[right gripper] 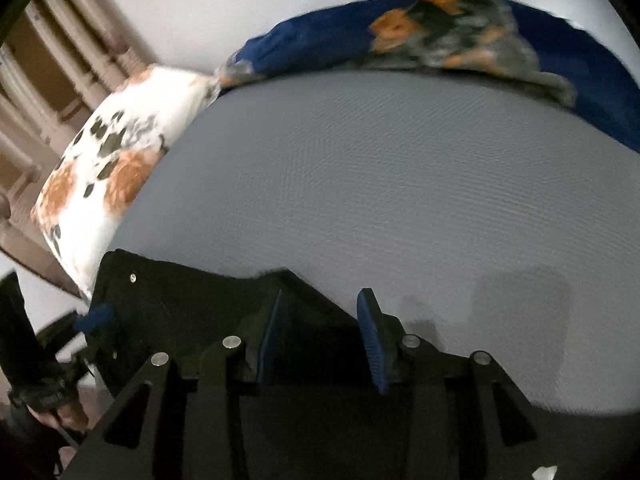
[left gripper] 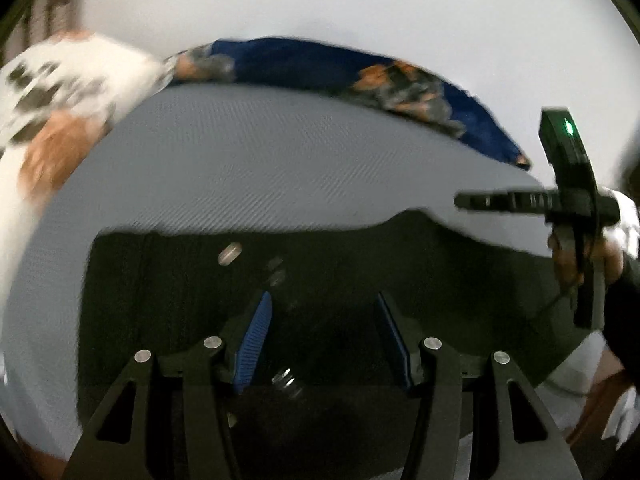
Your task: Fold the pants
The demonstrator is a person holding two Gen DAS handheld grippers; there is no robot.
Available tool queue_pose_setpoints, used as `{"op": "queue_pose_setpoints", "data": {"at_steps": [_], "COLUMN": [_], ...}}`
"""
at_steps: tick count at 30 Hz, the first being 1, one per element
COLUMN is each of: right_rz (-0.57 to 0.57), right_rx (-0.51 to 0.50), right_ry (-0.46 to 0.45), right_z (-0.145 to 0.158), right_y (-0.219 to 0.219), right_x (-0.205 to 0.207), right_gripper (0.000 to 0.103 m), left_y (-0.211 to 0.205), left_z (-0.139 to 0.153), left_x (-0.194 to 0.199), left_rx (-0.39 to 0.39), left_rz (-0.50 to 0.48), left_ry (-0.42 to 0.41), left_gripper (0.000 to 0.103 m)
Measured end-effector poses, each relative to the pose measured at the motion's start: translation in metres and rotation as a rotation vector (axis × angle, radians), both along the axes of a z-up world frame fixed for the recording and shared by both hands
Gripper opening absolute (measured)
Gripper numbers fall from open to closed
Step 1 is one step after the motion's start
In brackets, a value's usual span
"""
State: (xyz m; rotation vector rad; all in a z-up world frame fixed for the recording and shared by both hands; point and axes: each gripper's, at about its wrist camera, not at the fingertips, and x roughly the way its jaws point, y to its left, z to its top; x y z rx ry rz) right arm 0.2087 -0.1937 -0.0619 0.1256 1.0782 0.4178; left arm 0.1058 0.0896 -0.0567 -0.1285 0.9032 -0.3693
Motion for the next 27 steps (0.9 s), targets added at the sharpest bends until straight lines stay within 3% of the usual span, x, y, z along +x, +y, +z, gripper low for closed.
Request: {"op": "queue_pose_setpoints", "data": {"at_steps": [6, 12, 16, 20, 27], "right_rz": [-0.138, -0.208, -0.225, -0.248, -0.259], "right_rx": [-0.137, -0.172, -0.211, -0.227, -0.124], "right_ry": [-0.004, 0.012, -0.010, -0.038, -0.033], "right_z": [-0.010, -0.029, -0.037, -0.038, -0.025], "right_y": [-0.044, -0.079, -0.090, -0.101, -0.121], "right_x": [-0.047, -0.068, -0.069, -0.062, -0.065], "right_gripper": [0.037, 0.037, 0.032, 0.028, 0.034], "left_y": [-0.061, -0.118, -0.138, -0.144, -0.146], "left_z": [0.000, -0.017, -0.031, -0.043, -0.036], "left_x": [0.034, 0.068, 0.089, 0.108, 0.104], "left_rx": [-0.030, -0.043, -0.032, 0.017, 0.048], "left_rz": [-0.168, -0.274, -0.278, -0.221, -0.213], "left_ry": [-0.015, 0.045, 0.092, 0.112, 0.106], "left_gripper": [0.055, 0.055, 0.052, 0.049, 0.049]}}
